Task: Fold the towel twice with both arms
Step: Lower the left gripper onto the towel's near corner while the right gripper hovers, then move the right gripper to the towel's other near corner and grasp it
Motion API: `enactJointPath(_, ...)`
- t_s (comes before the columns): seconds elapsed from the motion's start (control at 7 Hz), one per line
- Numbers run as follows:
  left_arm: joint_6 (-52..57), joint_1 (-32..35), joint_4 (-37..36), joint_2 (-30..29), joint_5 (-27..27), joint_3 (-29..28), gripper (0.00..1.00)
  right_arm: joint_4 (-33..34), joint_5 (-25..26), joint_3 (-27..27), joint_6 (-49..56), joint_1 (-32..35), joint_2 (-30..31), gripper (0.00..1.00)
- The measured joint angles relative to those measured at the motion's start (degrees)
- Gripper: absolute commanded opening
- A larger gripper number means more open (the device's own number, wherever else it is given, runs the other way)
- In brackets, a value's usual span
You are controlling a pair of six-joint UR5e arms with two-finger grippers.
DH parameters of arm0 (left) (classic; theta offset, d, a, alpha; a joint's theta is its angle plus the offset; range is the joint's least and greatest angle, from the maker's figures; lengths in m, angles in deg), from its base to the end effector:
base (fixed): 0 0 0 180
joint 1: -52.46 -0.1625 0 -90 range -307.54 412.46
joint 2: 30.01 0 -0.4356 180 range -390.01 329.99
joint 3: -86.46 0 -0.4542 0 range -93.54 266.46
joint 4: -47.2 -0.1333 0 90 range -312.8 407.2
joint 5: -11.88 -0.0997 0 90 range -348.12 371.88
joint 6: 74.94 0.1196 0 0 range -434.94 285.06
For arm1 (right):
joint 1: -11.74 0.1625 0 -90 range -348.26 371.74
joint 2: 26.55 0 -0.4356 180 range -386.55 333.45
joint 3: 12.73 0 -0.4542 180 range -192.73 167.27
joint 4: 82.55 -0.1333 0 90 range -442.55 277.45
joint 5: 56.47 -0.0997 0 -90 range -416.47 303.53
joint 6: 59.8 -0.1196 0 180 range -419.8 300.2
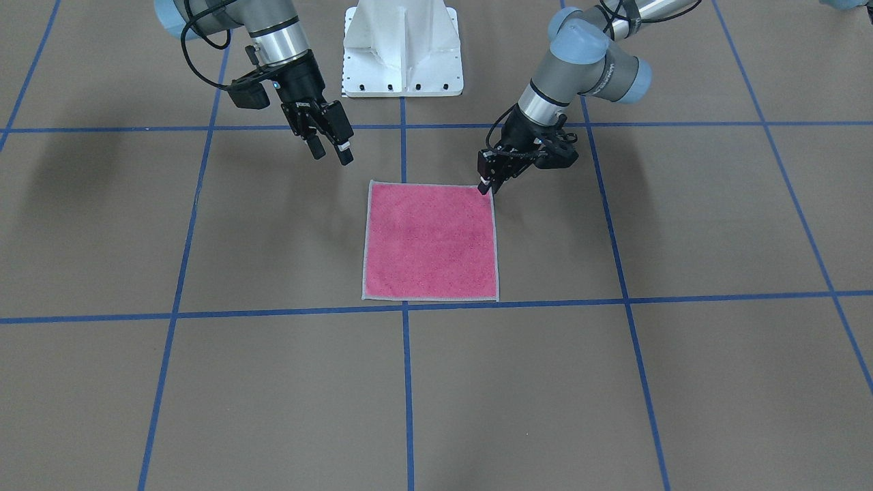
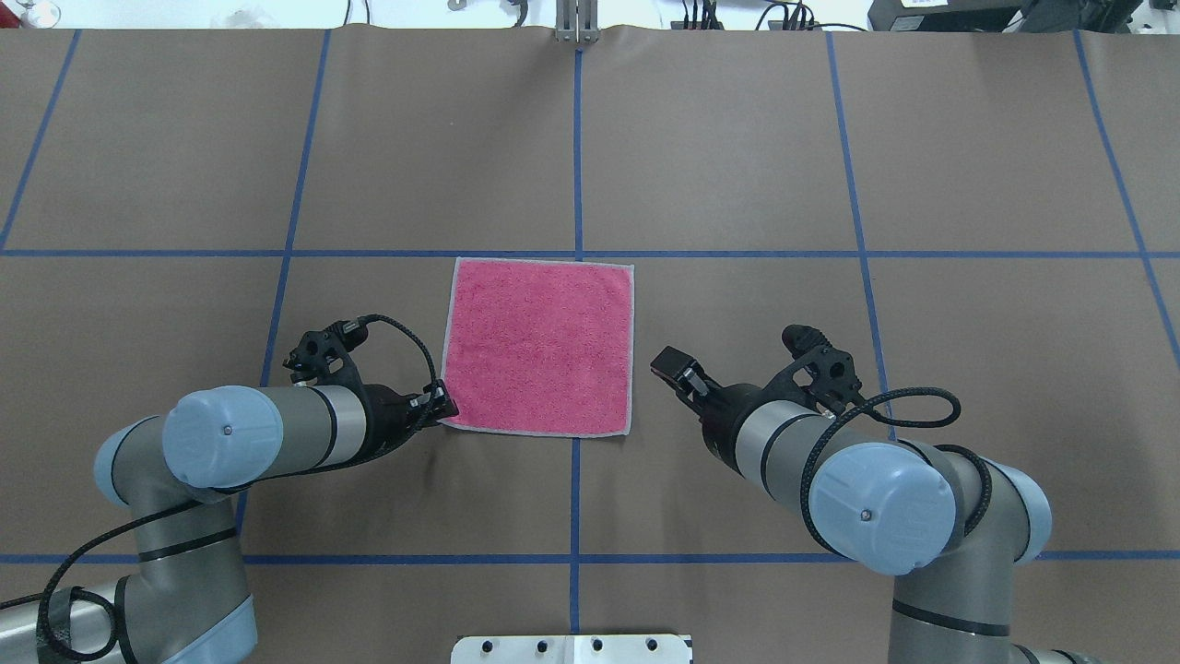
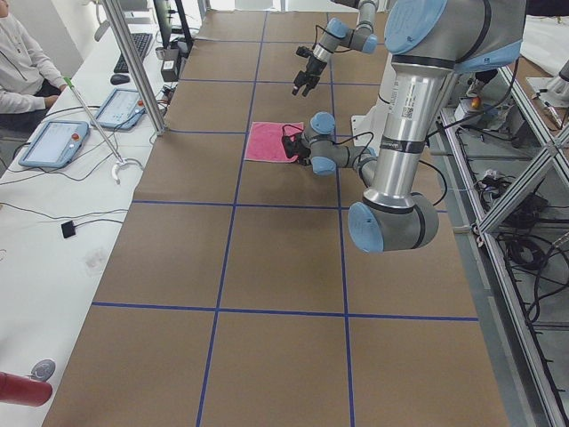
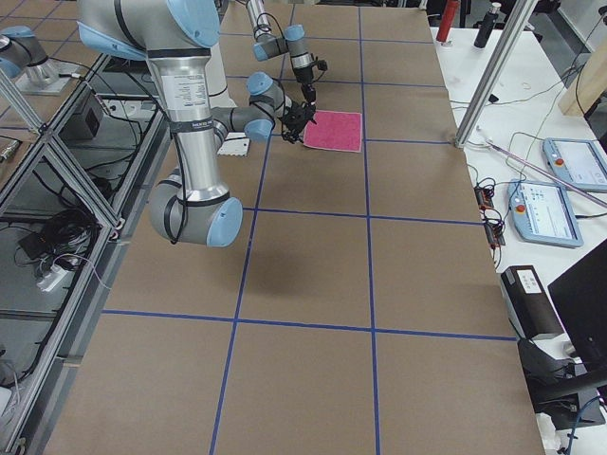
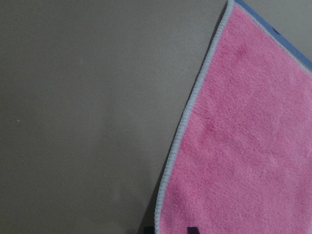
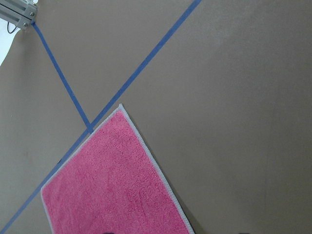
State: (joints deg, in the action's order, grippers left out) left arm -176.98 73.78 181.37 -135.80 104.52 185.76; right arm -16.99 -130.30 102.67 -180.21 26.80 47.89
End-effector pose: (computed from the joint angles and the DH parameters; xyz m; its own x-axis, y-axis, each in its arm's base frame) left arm 0.5841 -0.3652 0.3381 0.2552 -0.3233 -0.9112 0.3848 0.8986 -0.2110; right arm -0.5417 -0.3183 0.2416 0.0966 0.5294 0.8428 -0.6296 0.6884 -0.3603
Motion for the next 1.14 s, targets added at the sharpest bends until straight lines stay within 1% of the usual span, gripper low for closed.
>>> enactJointPath(0.14,0.0,0.0,-0.1,0.0,0.0,0.0,0.34,0.0,0.0,0.0,0.0,0.0,0.1,0.89)
enactJointPath(0.29,0.1,-0.1,-0.2,0.0,0.0,0.0,0.27,0.0,0.0,0.0,0.1,0.0,0.2,0.89)
enactJointPath(0.43,0.1,-0.1,-0.2,0.0,0.0,0.0,0.09,0.0,-0.1,0.0,0.1,0.1,0.2,0.88)
enactJointPath(0.57,0.1,-0.1,-0.2,0.0,0.0,0.0,0.00,0.0,-0.1,0.0,0.1,0.1,0.2,0.87)
enactJointPath(0.71,0.1,-0.1,-0.2,0.0,0.0,0.0,0.00,0.0,-0.1,0.0,0.1,0.1,0.2,0.74)
enactJointPath(0.86,0.1,-0.1,-0.2,0.0,-0.2,0.1,0.00,0.0,0.0,-0.4,-0.1,0.1,0.1,0.68)
enactJointPath(1.0,0.2,-0.1,-0.2,0.0,-0.4,0.3,0.00,0.0,0.0,-1.1,-0.6,0.0,-0.1,0.71)
enactJointPath(1.14,0.2,-0.1,-0.2,-0.1,-0.5,0.6,0.00,0.0,0.1,-2.3,-1.7,-0.1,-0.6,0.72)
